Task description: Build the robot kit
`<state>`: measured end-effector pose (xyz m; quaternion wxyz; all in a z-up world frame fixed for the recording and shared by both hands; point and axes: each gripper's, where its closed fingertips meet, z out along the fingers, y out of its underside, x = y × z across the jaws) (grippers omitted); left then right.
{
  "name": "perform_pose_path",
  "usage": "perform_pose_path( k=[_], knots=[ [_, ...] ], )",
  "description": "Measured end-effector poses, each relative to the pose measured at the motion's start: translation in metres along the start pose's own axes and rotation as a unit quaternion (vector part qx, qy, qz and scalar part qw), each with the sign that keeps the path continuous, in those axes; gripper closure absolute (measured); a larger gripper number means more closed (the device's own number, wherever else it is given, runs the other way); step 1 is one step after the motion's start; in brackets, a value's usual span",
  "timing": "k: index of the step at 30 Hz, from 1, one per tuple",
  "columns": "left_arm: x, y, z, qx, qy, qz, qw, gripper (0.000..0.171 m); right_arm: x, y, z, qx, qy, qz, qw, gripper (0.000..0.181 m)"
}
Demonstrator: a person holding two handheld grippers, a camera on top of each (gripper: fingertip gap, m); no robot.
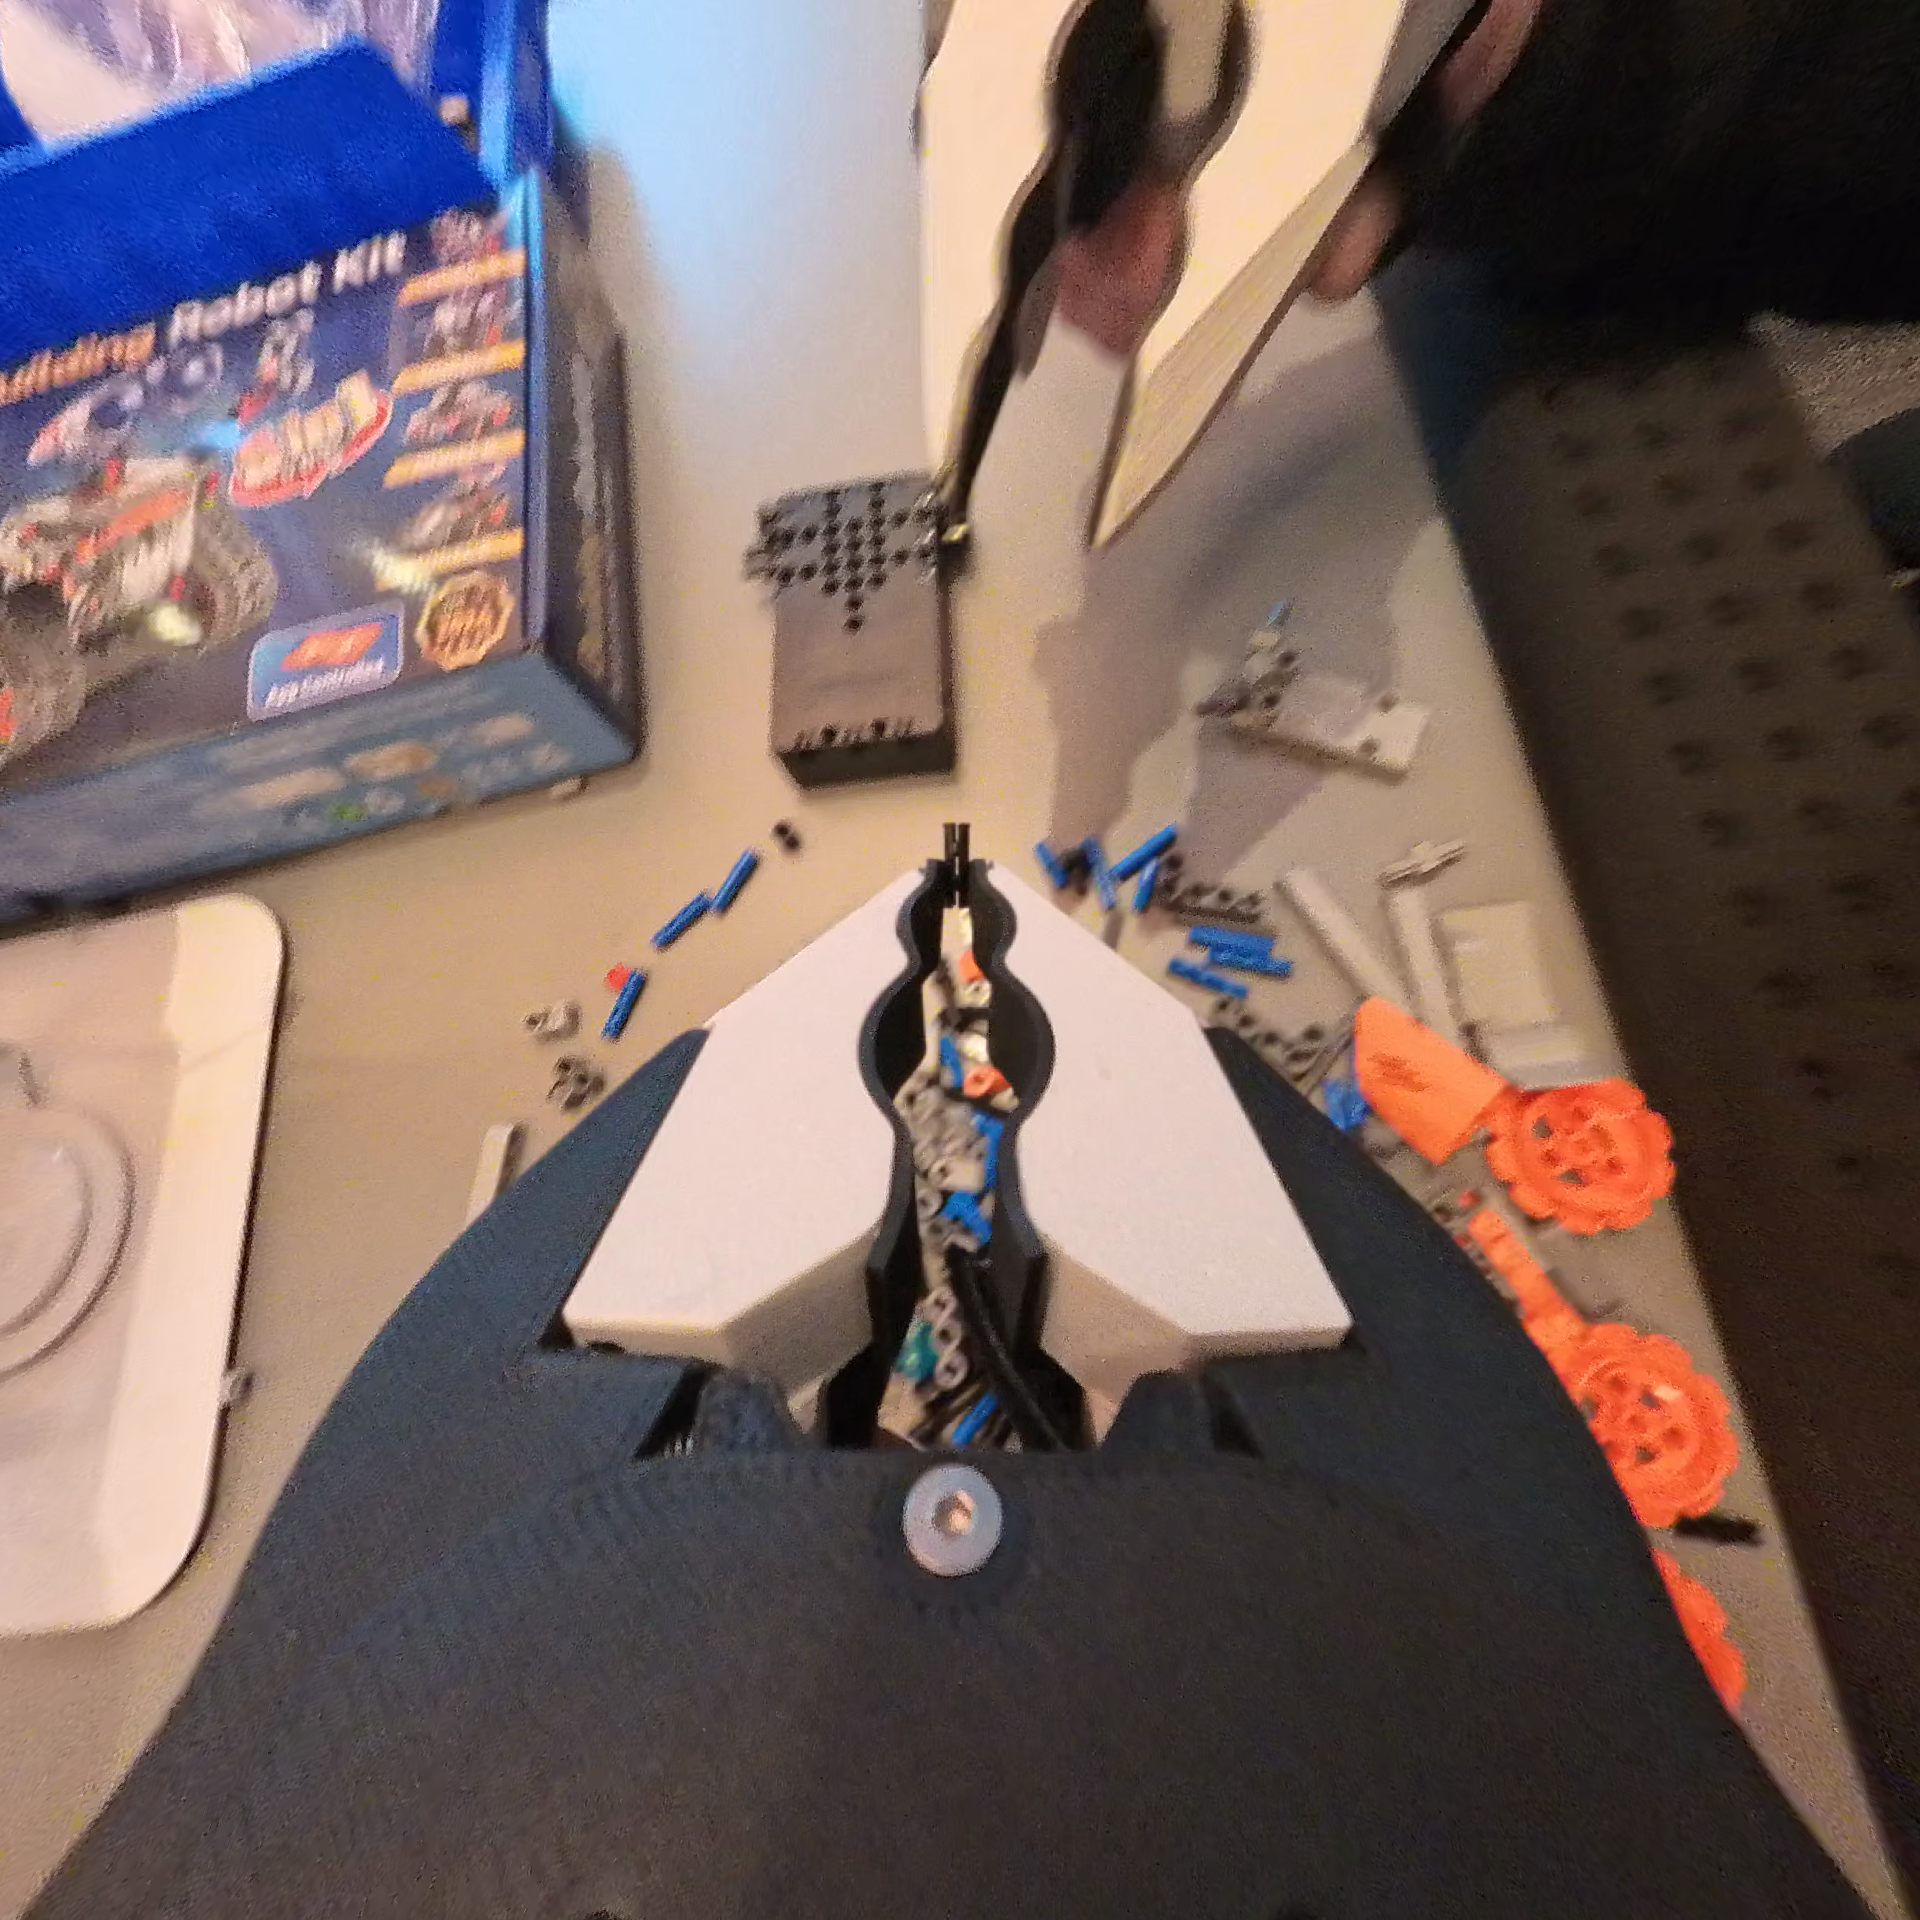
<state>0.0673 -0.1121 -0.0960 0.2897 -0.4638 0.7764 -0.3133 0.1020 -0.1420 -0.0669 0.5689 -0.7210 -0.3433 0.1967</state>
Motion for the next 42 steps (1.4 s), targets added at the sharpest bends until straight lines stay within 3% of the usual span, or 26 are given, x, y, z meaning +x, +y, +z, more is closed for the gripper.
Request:
perform_pose_path(
  k=[5,13,22,42],
  knots=[
    [0.033,-0.03,0.0,0.045,0.009,0.032,0.998,0.169,-0.01,-0.006,0.008,0.01,0.006,0.008,1.0,0.157],
    [0.035,-0.04,-0.002,0.051,-0.012,0.057,0.997,0.17,-0.03,-0.008,0.008,0.027,-0.069,0.035,0.997,0.168],
    [0.031,-0.038,0.006,0.022,-0.039,0.1,0.994,0.169,-0.028,-0.004,0.011,0.023,-0.067,0.044,0.997,0.178],
    [0.021,-0.033,-0.025,0.081,-0.09,0.061,0.991,0.159,-0.03,-0.036,0.026,0.072,-0.065,0.056,0.994,0.179]
  ],
)
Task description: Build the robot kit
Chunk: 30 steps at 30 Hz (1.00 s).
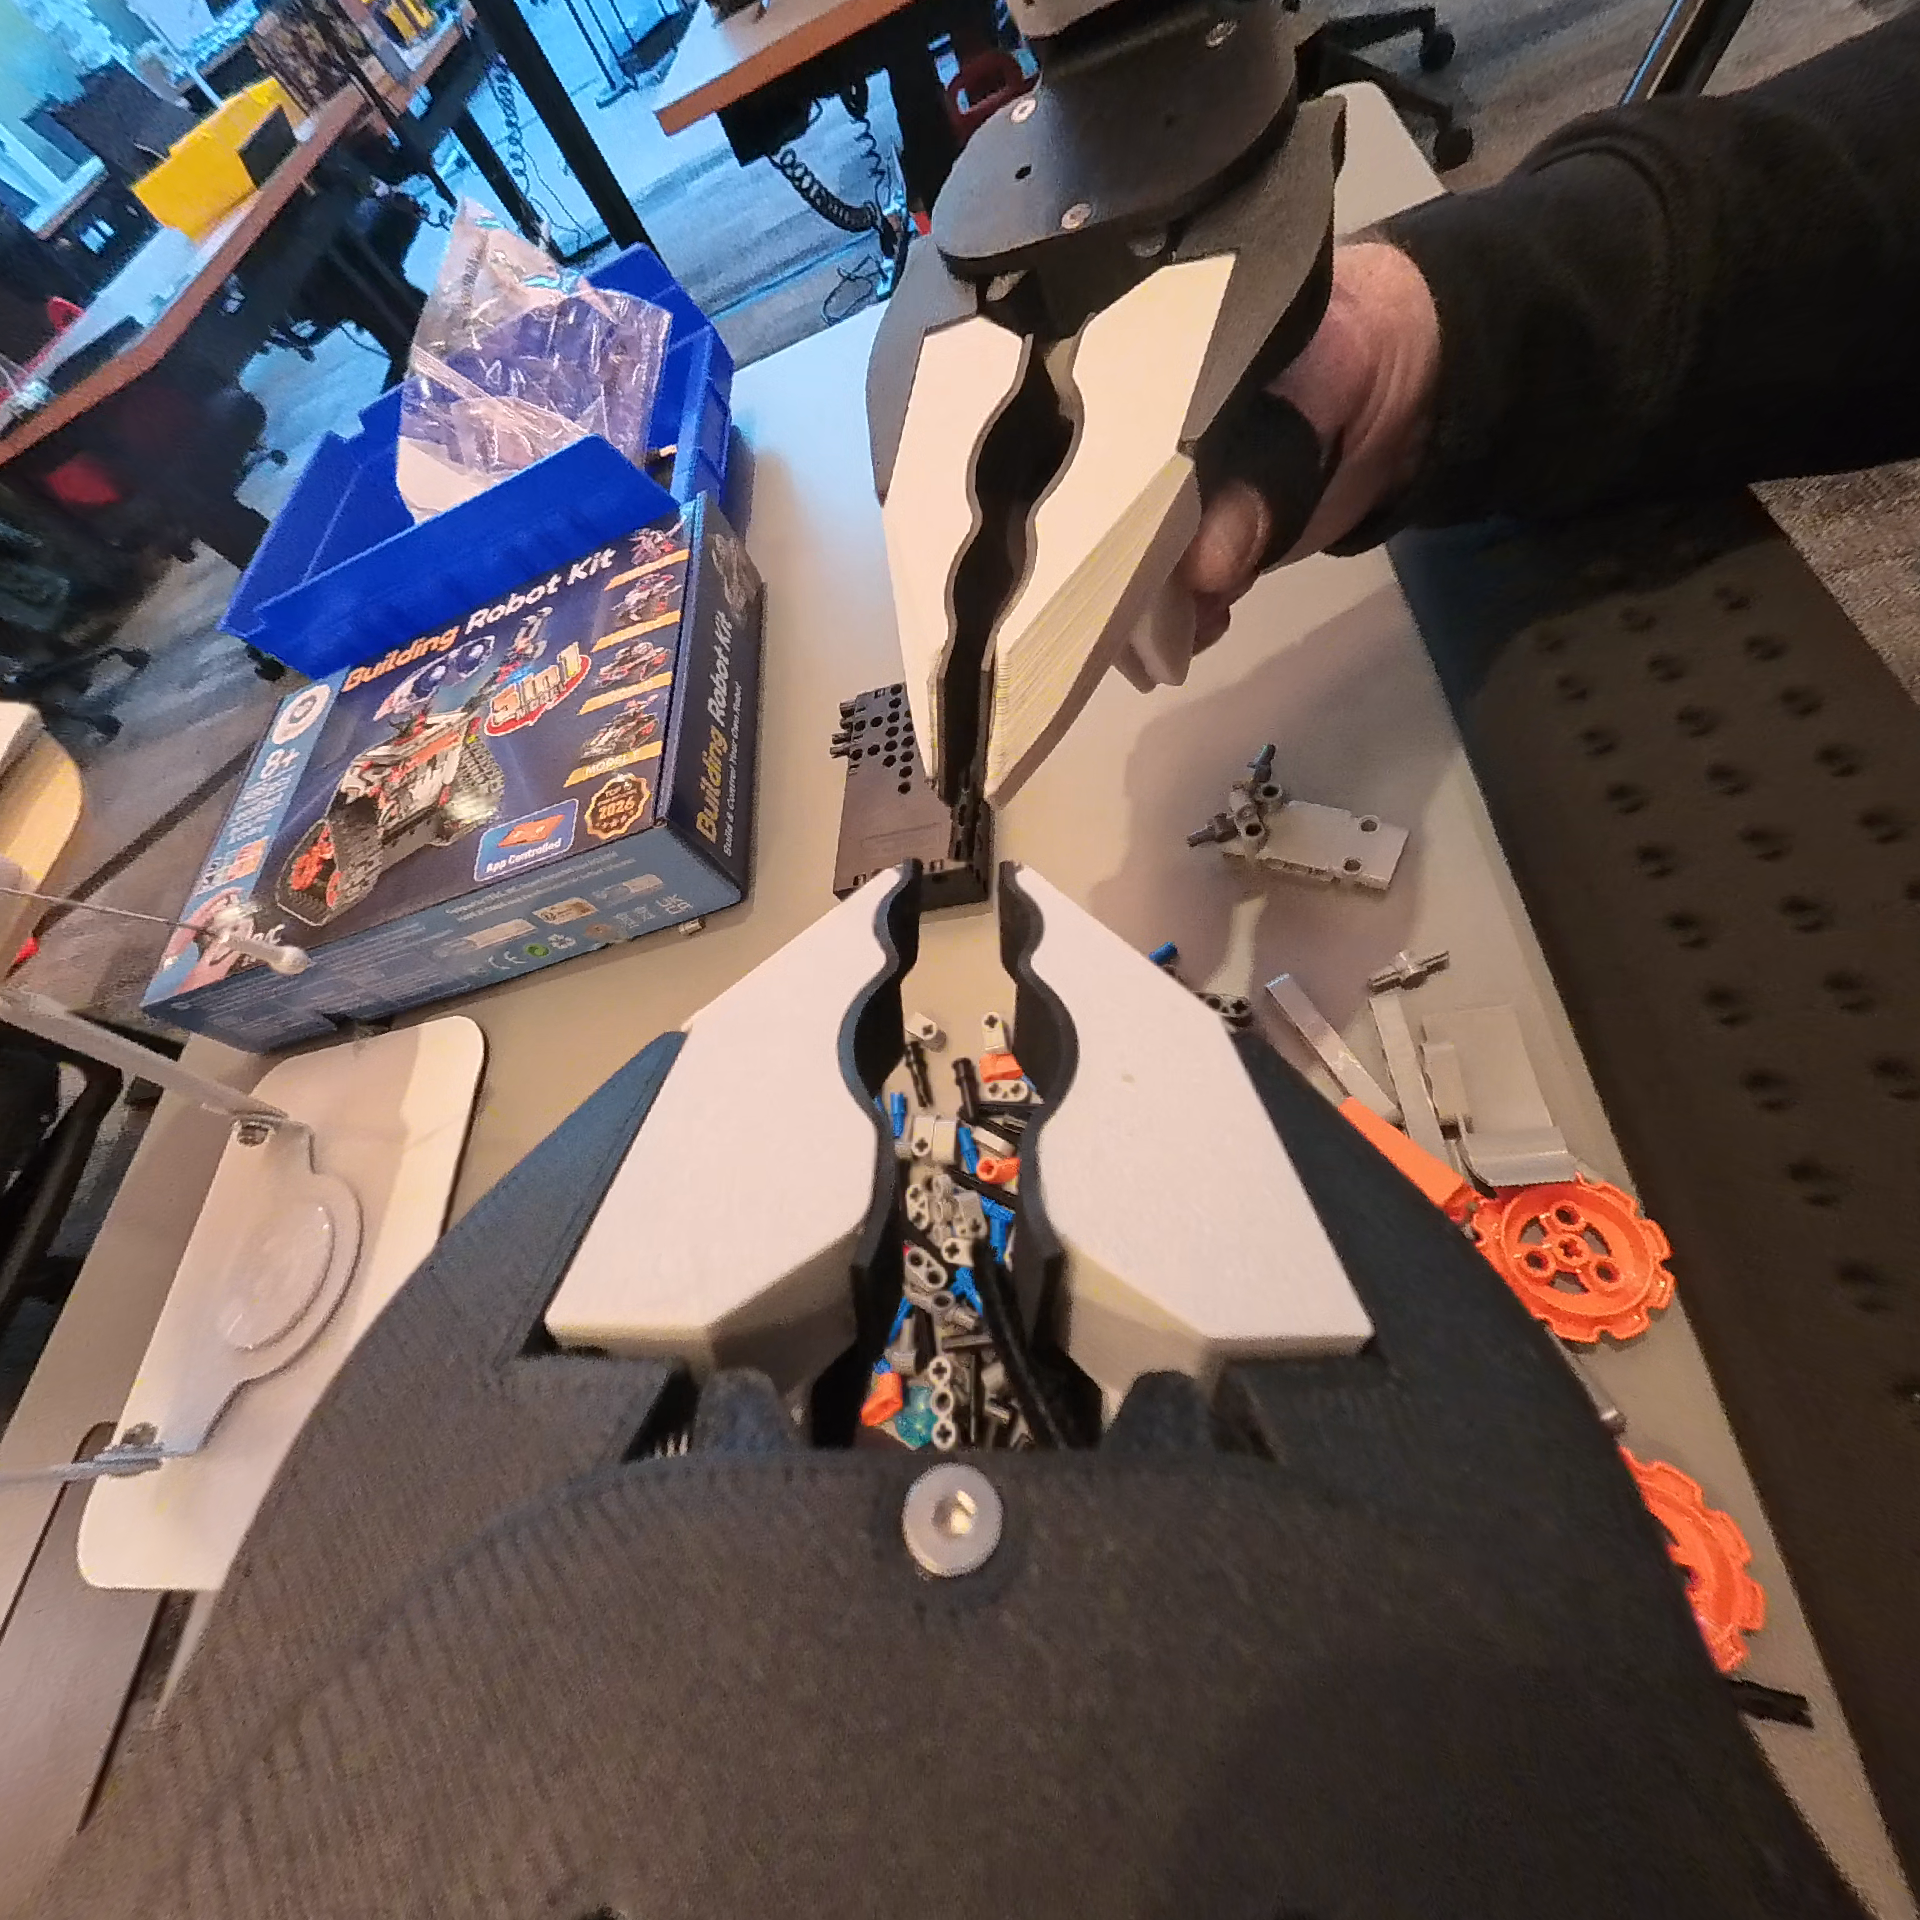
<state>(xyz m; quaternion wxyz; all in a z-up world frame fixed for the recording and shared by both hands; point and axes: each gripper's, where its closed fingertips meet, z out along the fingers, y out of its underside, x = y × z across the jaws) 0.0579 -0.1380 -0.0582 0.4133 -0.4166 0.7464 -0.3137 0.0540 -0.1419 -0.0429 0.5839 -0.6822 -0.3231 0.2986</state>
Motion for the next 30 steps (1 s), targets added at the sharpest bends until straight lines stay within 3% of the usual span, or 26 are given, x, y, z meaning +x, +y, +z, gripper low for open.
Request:
perform_pose_path(
  k=[14,30],
  knots=[
    [-0.008,0.005,-0.012,0.034,-0.022,-0.012,0.999,0.17,0.003,-0.014,0.014,0.042,-0.019,0.049,0.998,0.179],
    [-0.014,0.009,-0.017,0.047,-0.033,-0.02,0.998,0.166,0.007,-0.017,0.022,0.057,-0.027,0.075,0.995,0.179]
  ],
)
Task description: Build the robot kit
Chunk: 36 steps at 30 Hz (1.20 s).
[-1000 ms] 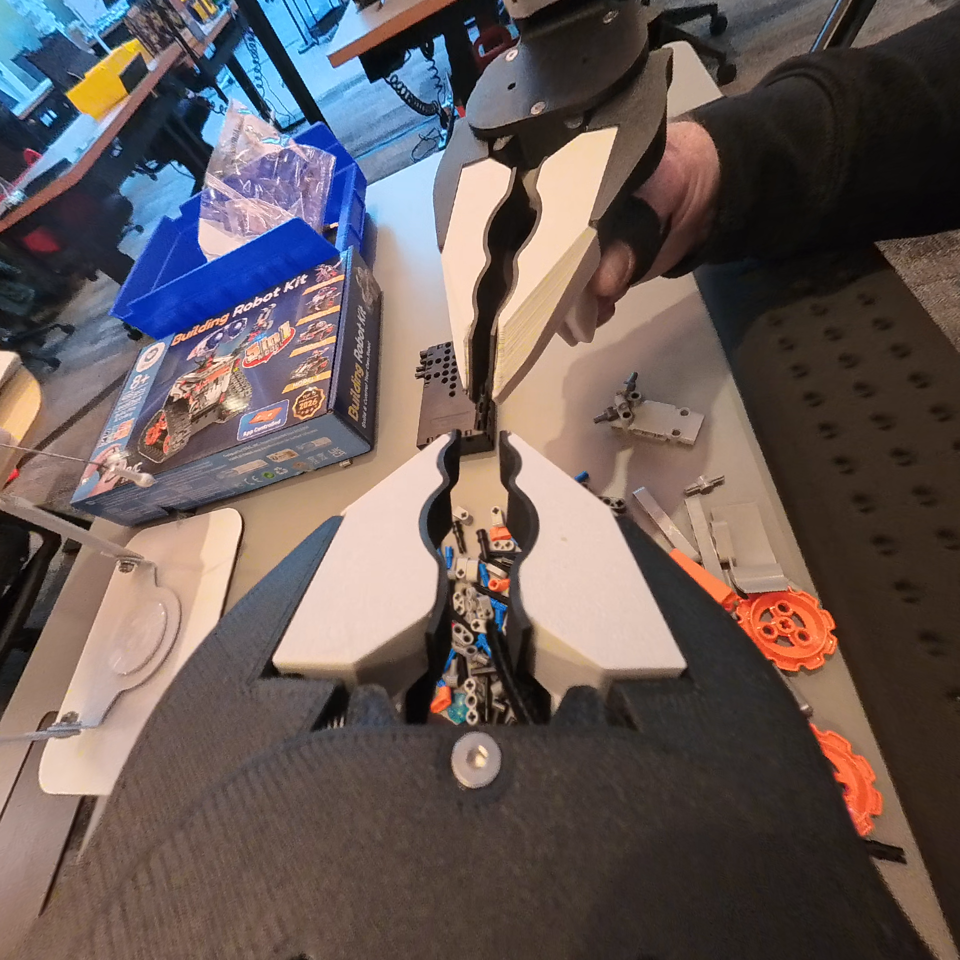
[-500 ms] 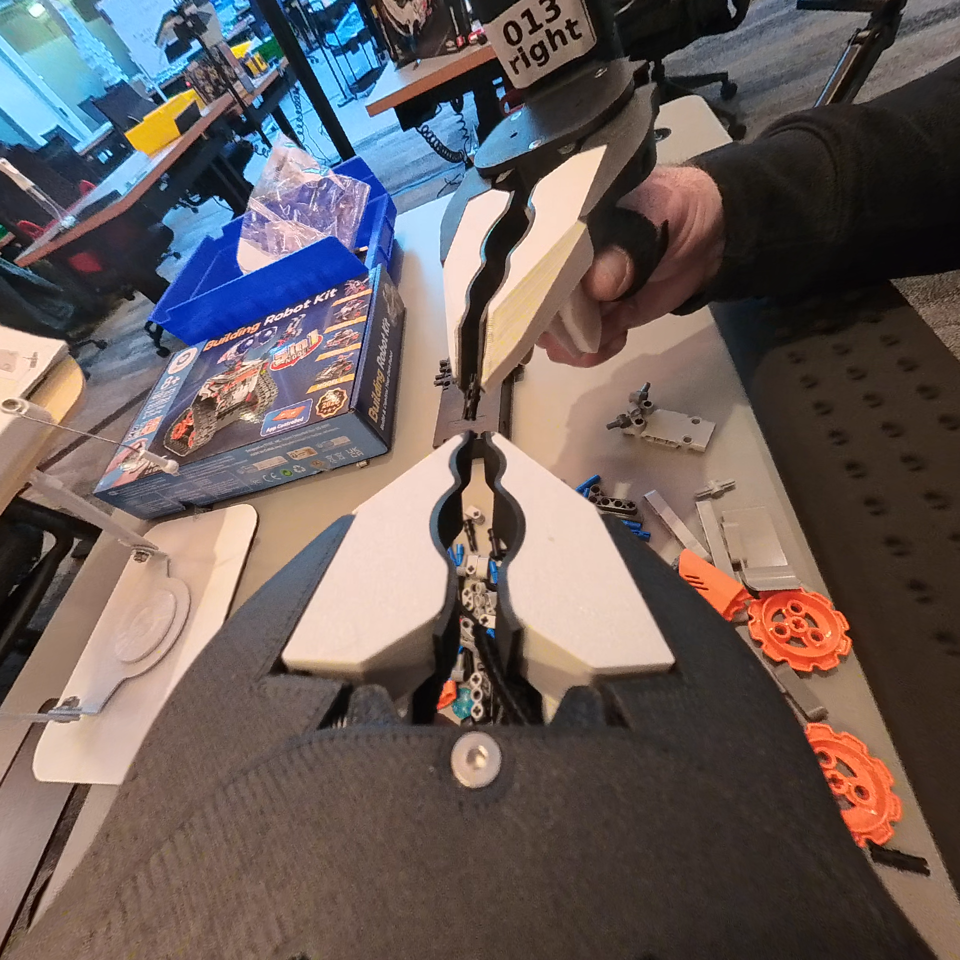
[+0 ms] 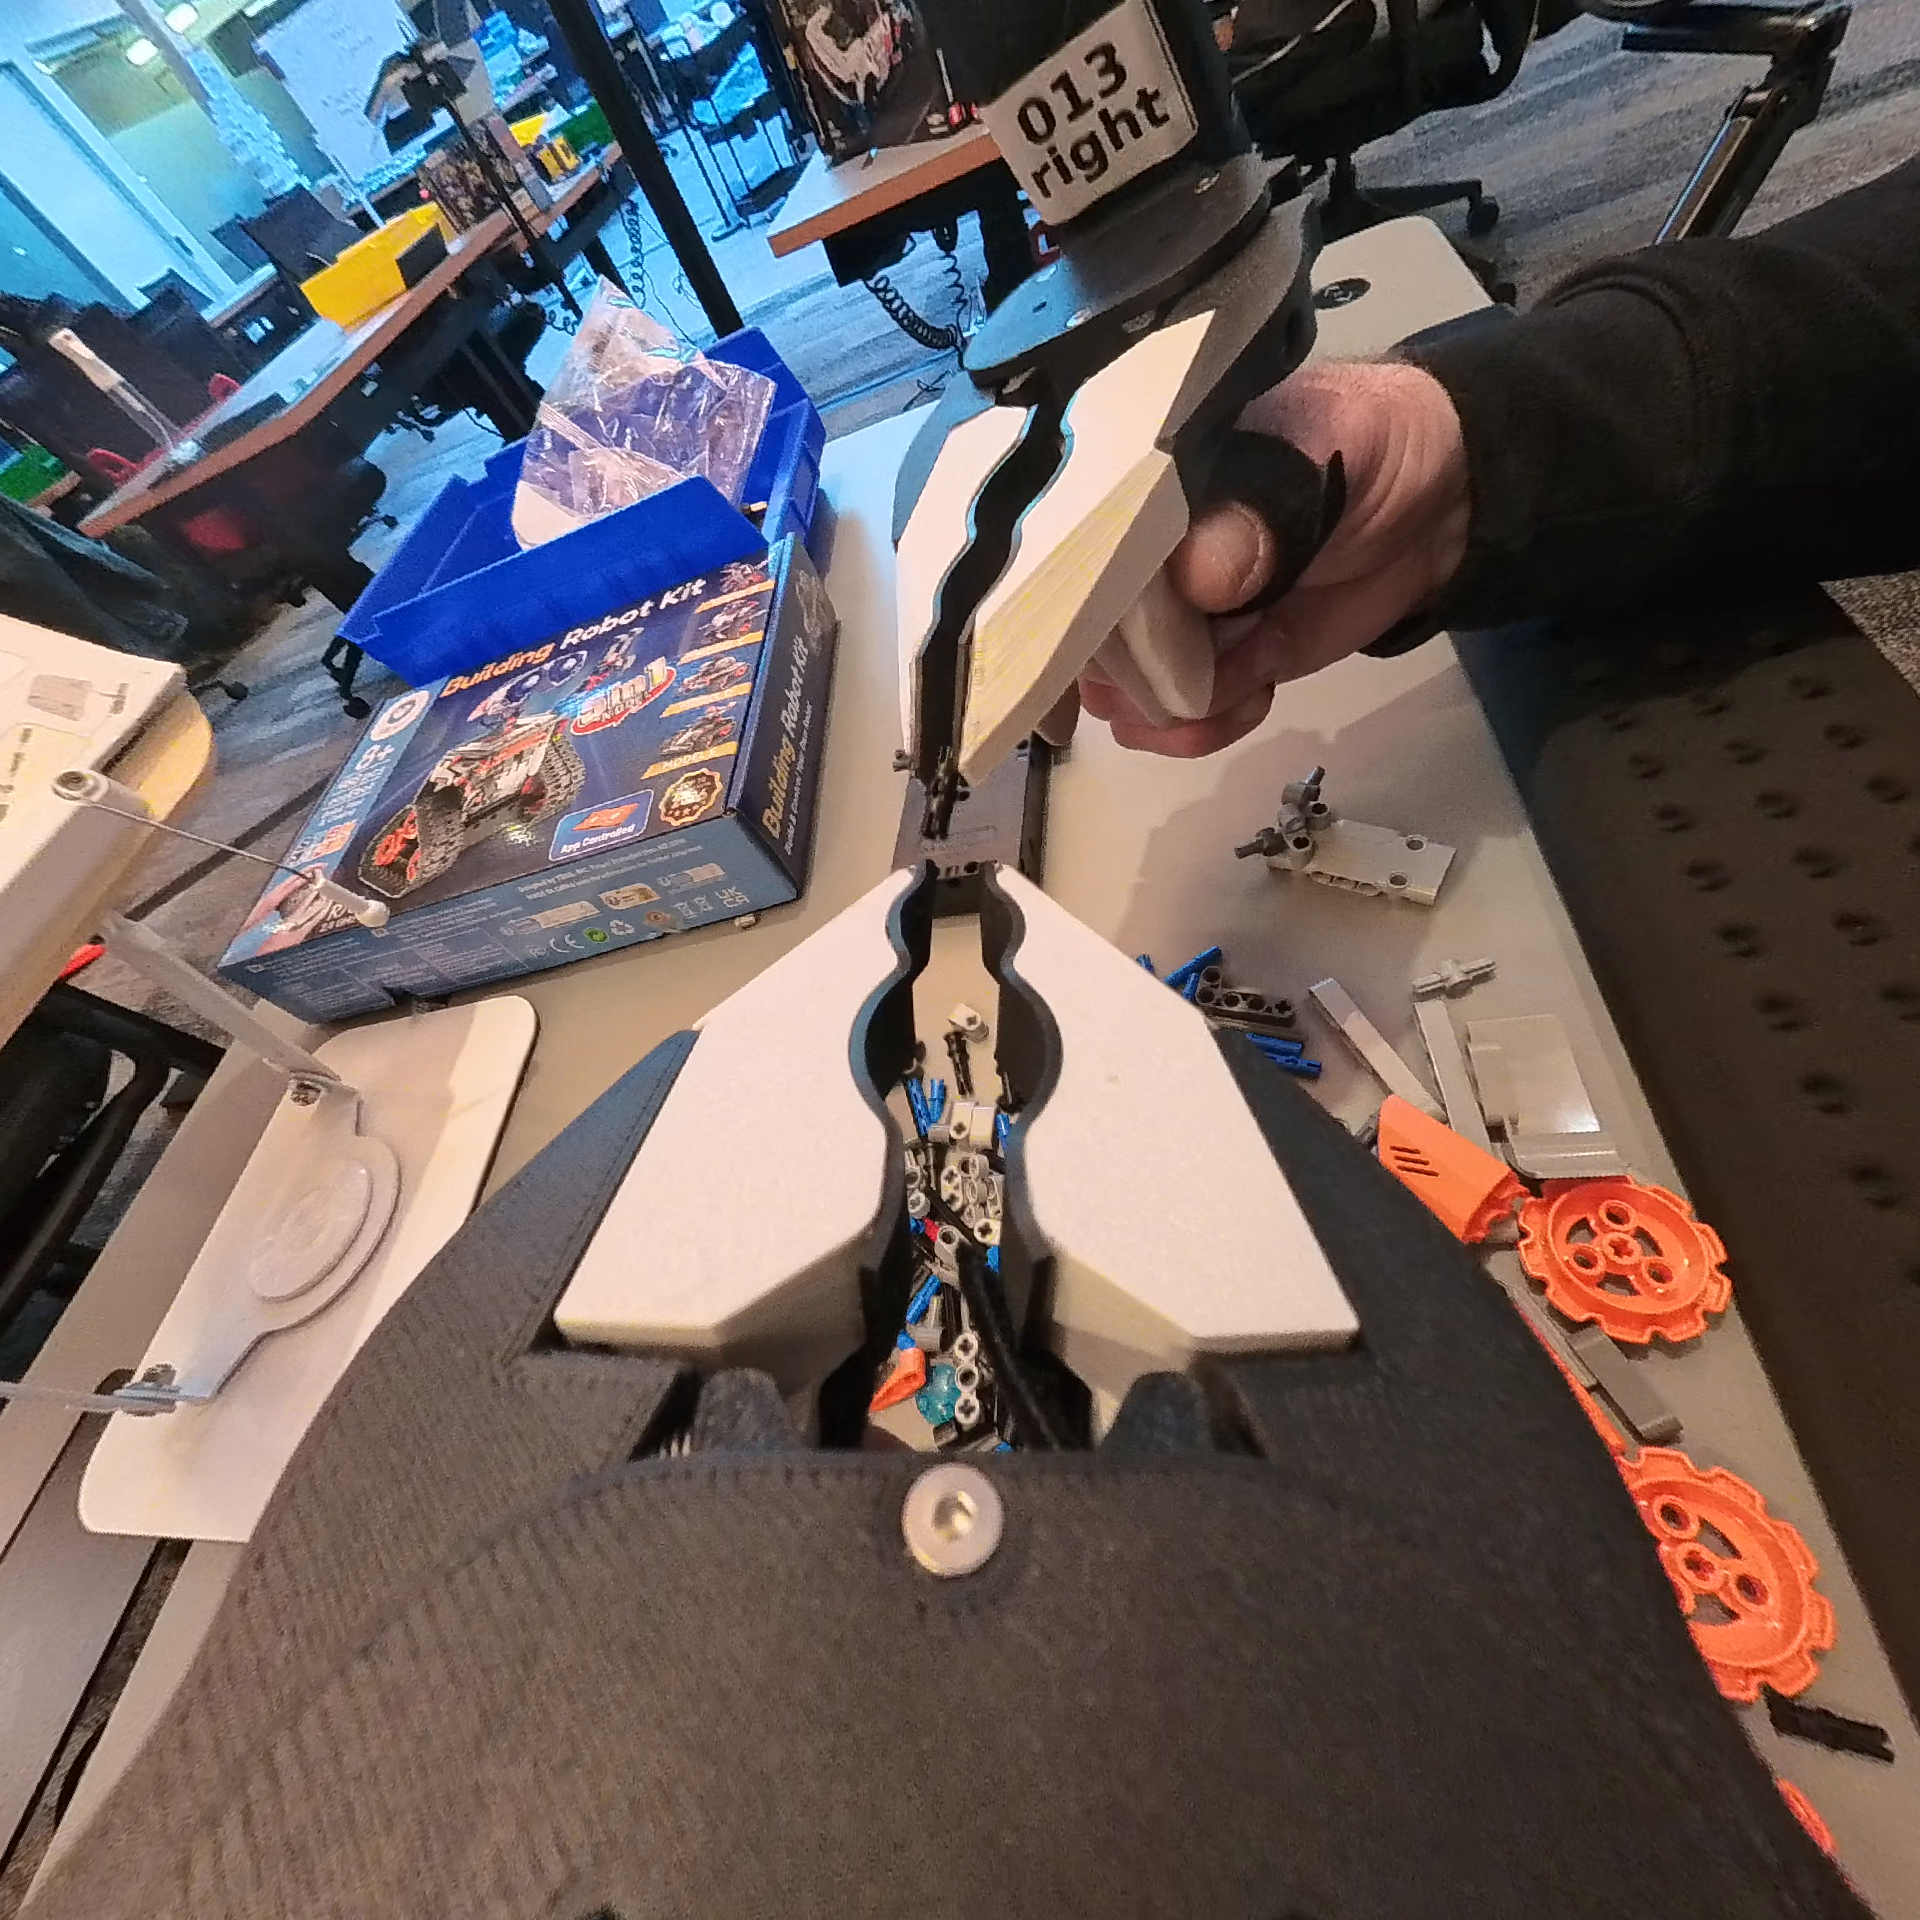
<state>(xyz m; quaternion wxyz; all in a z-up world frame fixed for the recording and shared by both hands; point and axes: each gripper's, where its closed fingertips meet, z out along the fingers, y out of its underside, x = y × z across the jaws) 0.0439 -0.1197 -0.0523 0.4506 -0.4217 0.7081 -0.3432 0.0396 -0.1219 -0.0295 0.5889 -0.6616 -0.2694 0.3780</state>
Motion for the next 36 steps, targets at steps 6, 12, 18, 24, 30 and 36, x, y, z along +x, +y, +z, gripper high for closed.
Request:
perform_pose_path(
  k=[6,12,18,24,30,36],
  knots=[
    [-0.0008,-0.0019,0.0008,0.003,-0.006,0.002,1.0,0.164,-0.0001,-0.0002,-0.0014,0.003,-0.002,0.004,1.0,0.179],
    [-0.0013,-0.002,0.0009,0.005,-0.006,-0.001,1.0,0.164,-0.0008,0.0008,-0.0007,0.002,-0.003,0.004,1.0,0.179],
    [-0.0023,-0.0018,0.001,0.011,-0.006,-0.008,1.0,0.163,0.0011,-0.001,-0.0014,0.008,-0.001,0.011,1.0,0.179],
    [0.0,-0.0041,0.0024,0.012,-0.005,-0.004,1.0,0.163,0.0012,-0.0017,-0.0027,0.011,0.0,0.014,1.0,0.179],
    [-0.0024,-0.0064,0.0009,0.016,-0.011,-0.006,1.0,0.163,0.0016,0.0,-0.0042,0.005,-0.001,0.012,1.0,0.179],
    [-0.0004,-0.008,0.0006,0.019,-0.008,-0.003,1.0,0.169,-0.0015,0.0027,-0.0026,-0.005,-0.006,0.006,1.0,0.179]
  ],
)
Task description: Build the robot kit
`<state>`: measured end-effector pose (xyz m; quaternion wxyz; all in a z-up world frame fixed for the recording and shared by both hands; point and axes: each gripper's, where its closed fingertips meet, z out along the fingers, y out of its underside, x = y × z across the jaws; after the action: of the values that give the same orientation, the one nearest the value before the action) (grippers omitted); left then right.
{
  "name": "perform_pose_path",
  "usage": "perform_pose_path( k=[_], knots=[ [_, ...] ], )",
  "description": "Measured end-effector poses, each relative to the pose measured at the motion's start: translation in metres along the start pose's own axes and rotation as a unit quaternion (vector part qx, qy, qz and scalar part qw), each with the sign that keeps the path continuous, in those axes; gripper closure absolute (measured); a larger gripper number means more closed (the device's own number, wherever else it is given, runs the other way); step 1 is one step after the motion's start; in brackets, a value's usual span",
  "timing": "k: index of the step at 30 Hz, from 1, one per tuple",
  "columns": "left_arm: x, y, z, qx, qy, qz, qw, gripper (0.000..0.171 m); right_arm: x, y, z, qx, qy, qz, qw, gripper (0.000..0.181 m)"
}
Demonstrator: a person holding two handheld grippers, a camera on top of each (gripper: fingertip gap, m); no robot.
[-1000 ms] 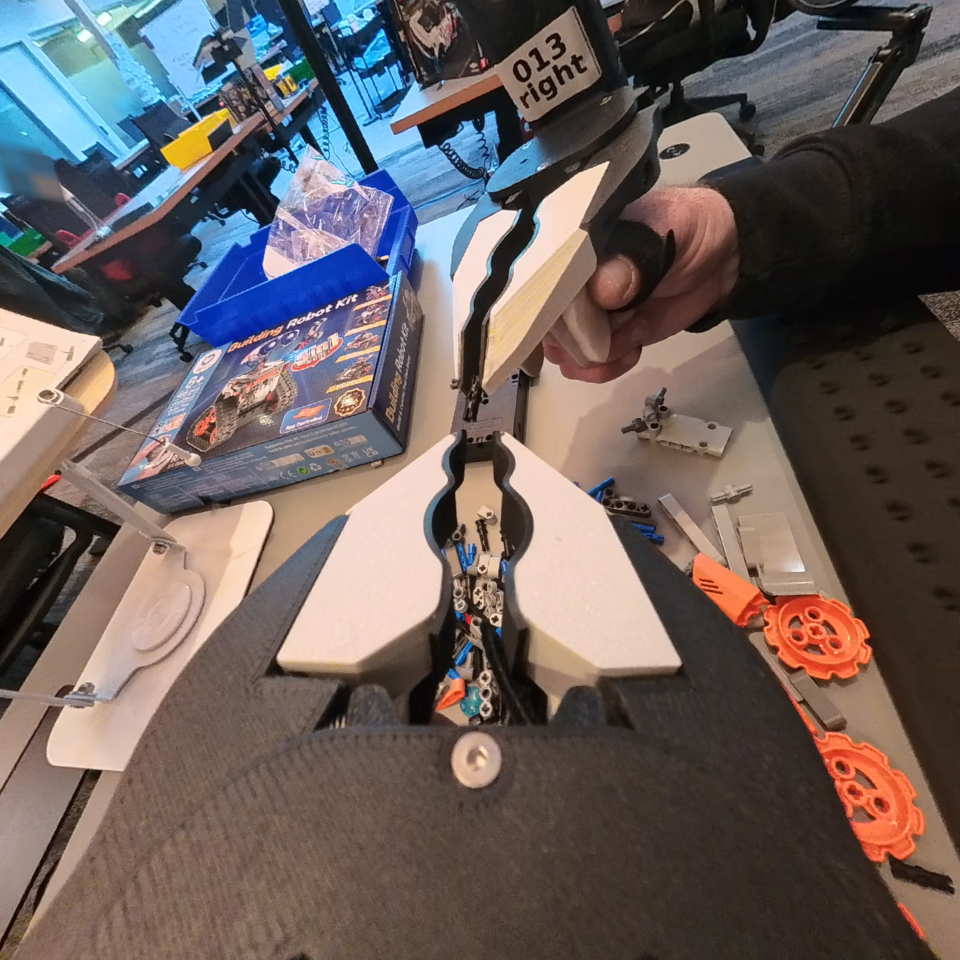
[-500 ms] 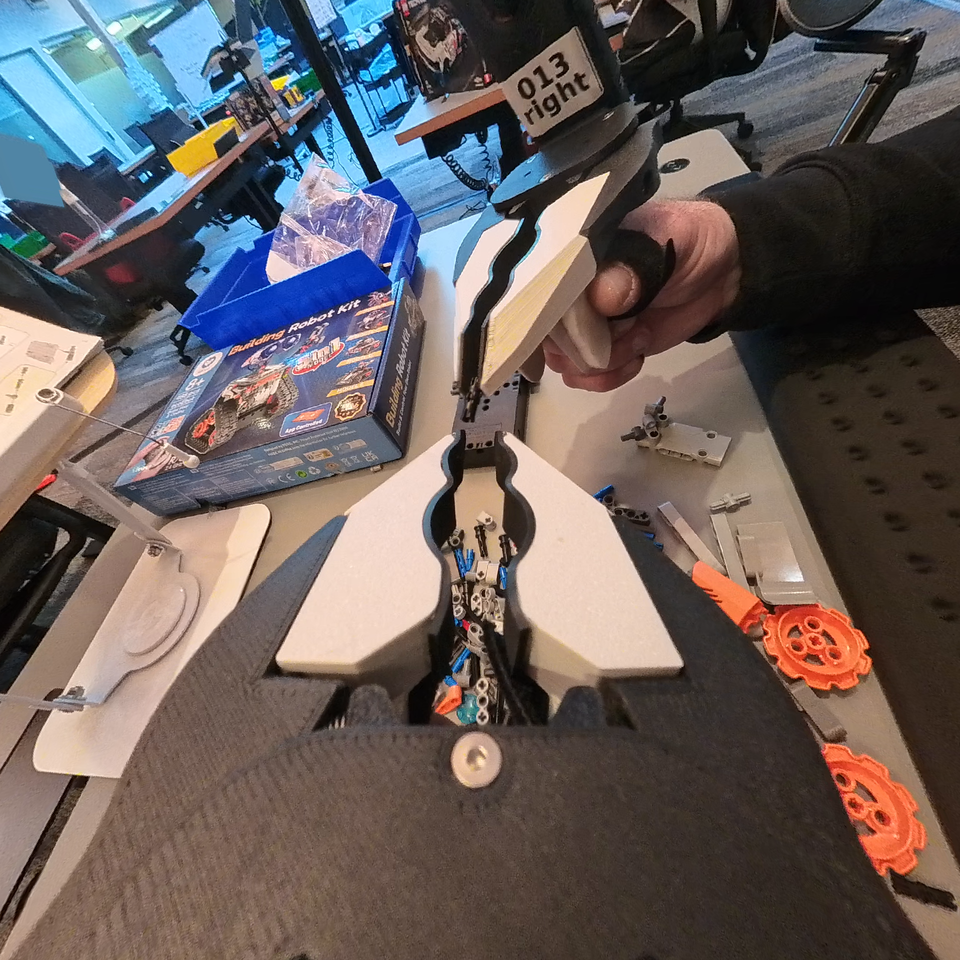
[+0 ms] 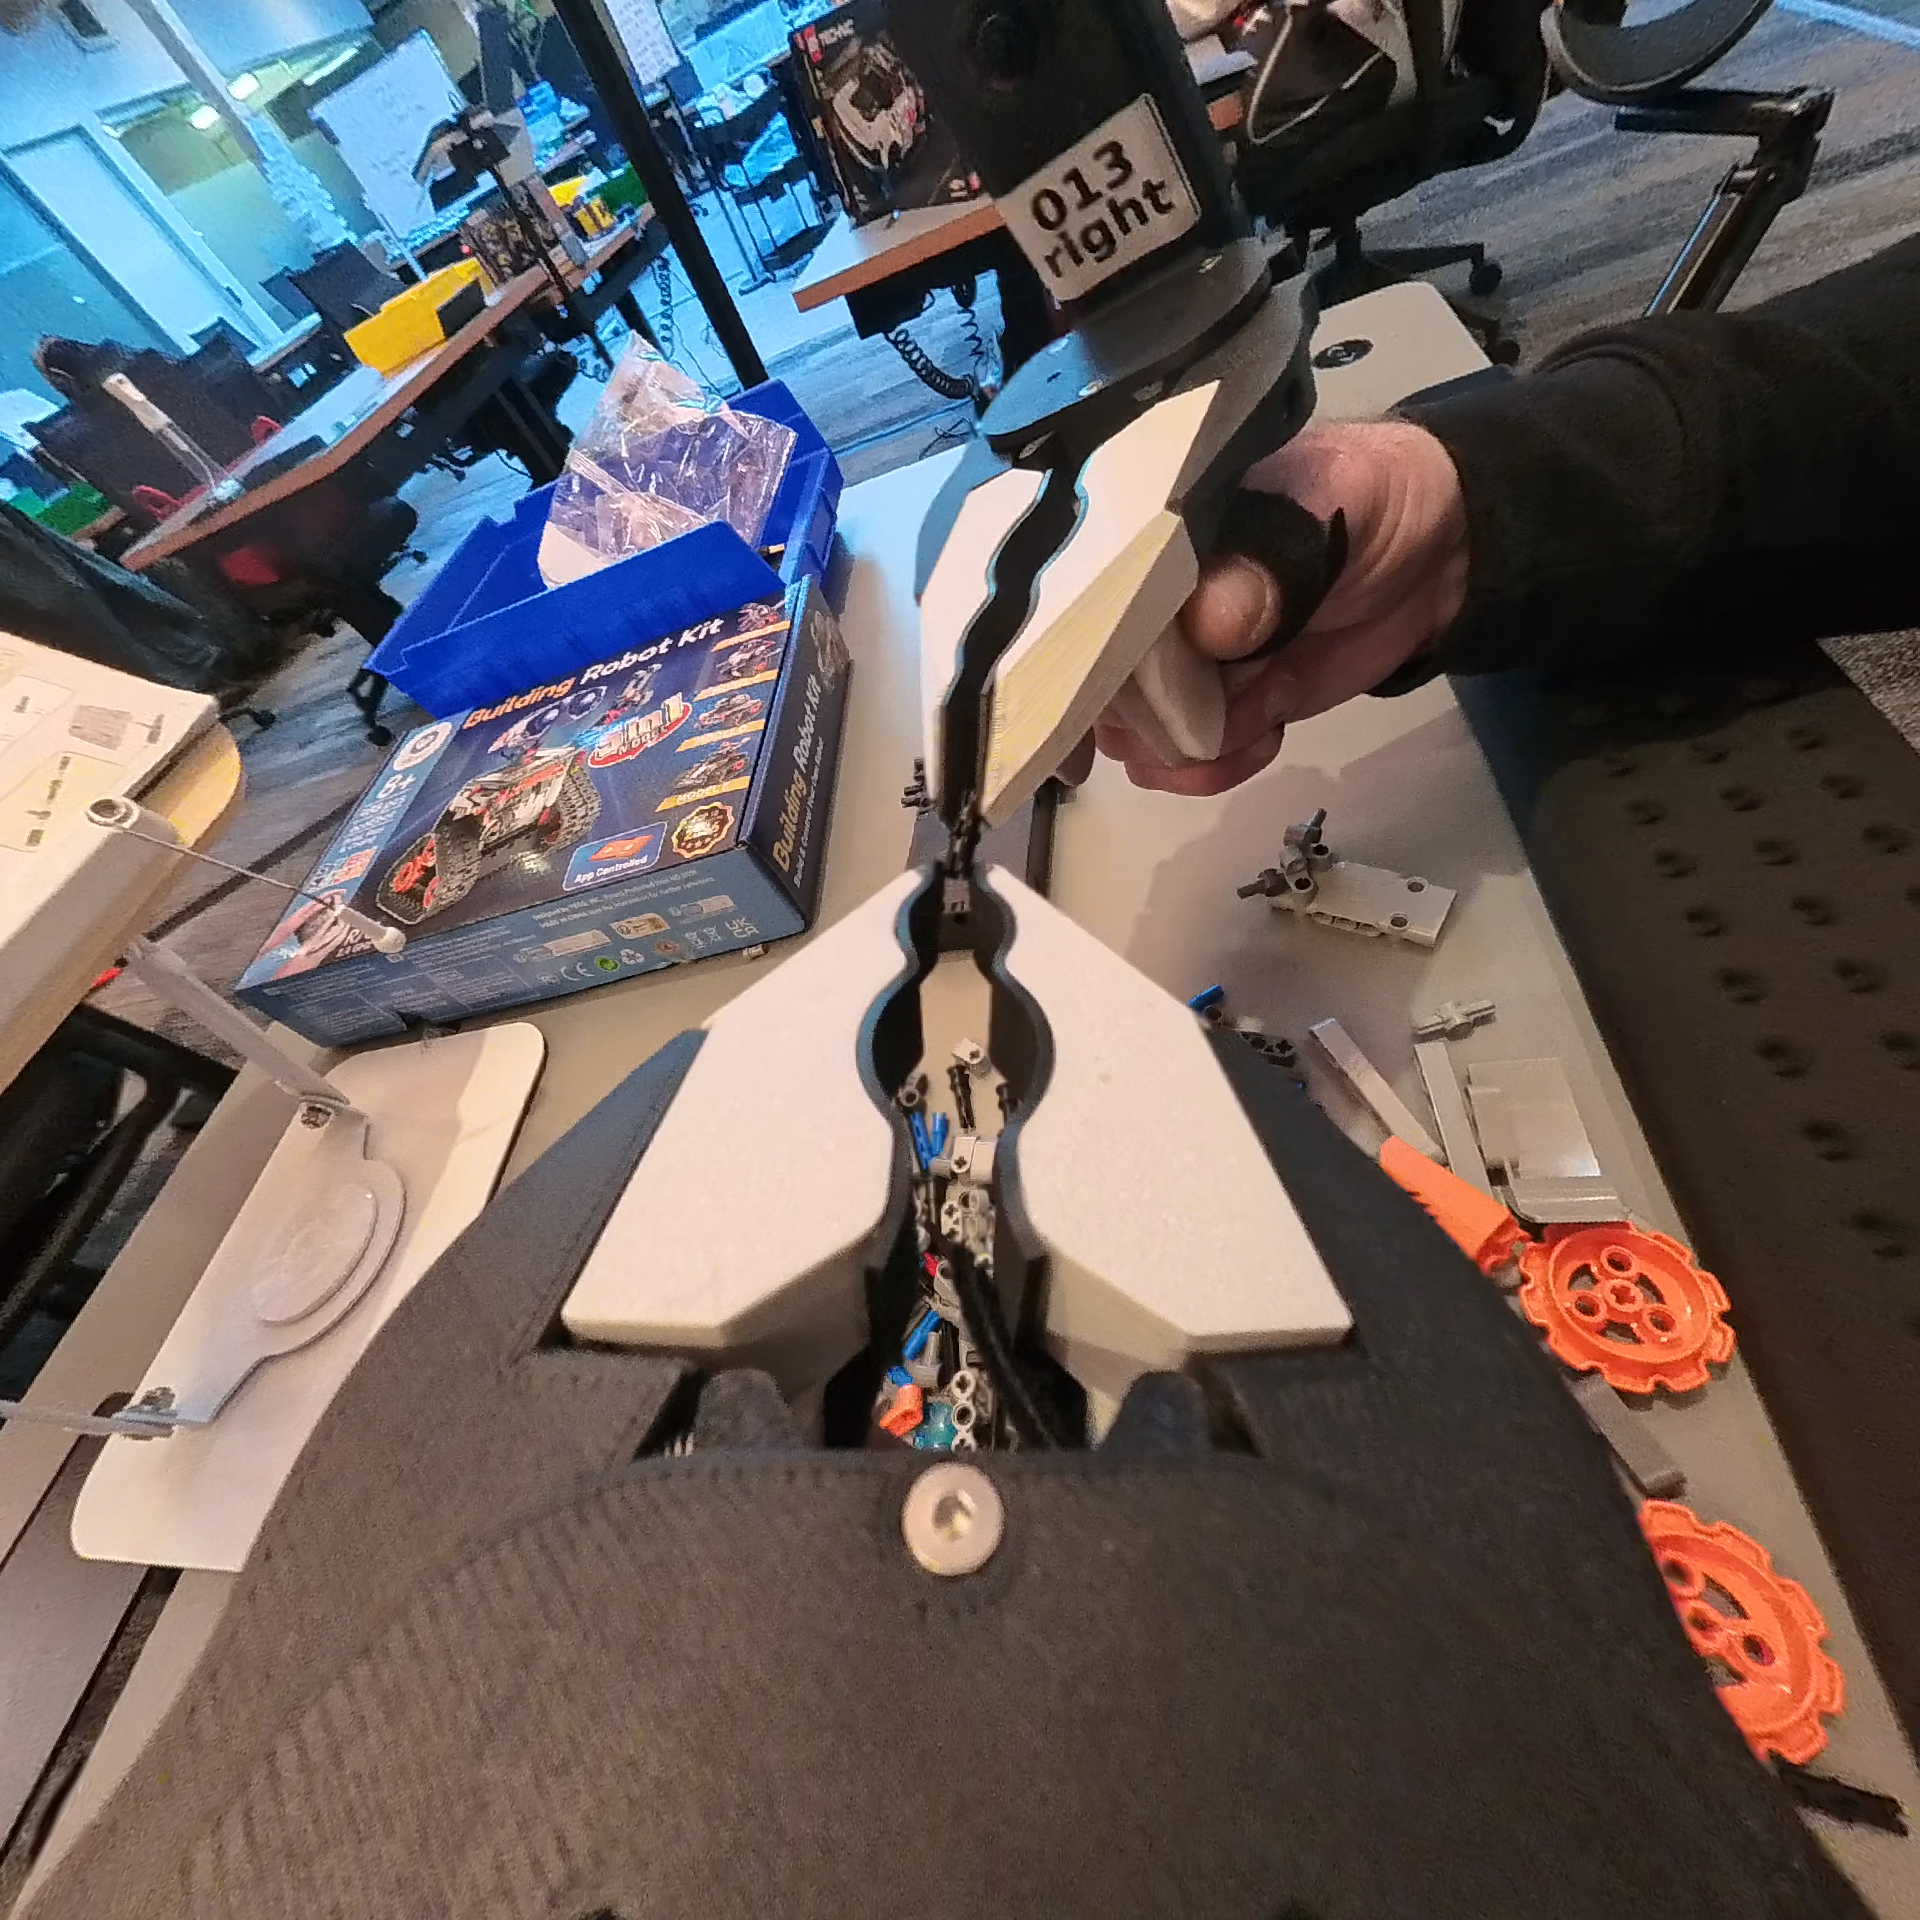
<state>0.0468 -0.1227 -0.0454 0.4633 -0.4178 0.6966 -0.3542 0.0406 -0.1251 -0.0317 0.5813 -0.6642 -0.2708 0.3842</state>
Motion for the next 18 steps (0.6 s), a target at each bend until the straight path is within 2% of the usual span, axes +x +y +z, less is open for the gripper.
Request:
perform_pose_path(
  k=[14,18],
  knots=[
    [0.0021,0.0035,0.0027,-0.026,-0.013,0.035,0.999,0.171,0.0,0.0066,0.0011,-0.032,0.017,-0.026,0.999,0.178],
    [0.0019,0.0019,0.002,-0.019,-0.008,0.022,1.0,0.17,-0.0004,0.0051,0.0016,-0.025,0.013,-0.018,0.999,0.177]
  ],
)
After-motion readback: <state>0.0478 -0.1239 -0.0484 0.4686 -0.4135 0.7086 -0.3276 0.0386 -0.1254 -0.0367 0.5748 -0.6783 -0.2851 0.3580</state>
